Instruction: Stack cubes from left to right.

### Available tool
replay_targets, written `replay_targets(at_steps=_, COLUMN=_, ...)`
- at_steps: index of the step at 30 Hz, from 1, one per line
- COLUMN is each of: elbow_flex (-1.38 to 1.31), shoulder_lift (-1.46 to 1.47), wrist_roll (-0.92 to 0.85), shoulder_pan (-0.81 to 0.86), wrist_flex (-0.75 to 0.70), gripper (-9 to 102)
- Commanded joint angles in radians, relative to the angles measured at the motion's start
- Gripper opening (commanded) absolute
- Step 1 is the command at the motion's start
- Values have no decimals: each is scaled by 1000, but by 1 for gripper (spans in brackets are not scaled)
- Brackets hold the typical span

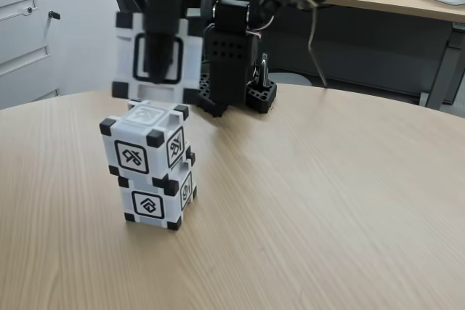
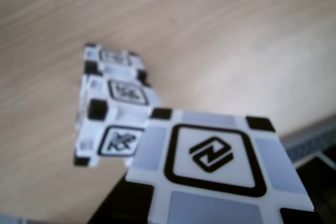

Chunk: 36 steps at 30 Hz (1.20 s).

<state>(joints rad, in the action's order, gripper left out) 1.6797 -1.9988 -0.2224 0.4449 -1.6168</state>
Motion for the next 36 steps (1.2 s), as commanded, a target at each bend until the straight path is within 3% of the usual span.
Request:
replay_targets(at_steps=1, elbow_flex=-23, shoulder_lift=-43, wrist_roll=-17, shoulder_pan=12, wrist_flex=3, gripper=0)
replay_targets(at_steps=8, elbow_flex=-23, shoulder_lift=-43, wrist_roll=-40, shoulder_pan=12, wrist_flex=-12, gripper=0)
replay_targets(at_steps=16, elbow_flex=-25, shoulder_lift=-31, wrist_roll=-64, shoulder_pan=12, wrist_flex=-210, gripper=0)
replay_targets(at_steps=24, elbow_flex=-23, shoulder_lift=-35, wrist_roll=-83, shoulder_pan=14, wrist_flex=-221, gripper=0)
replay_targets(at_steps=36, elbow_flex=-23, shoulder_lift=-41, wrist_roll=-184, shoulder_pan=153, wrist_flex=-213, gripper=0)
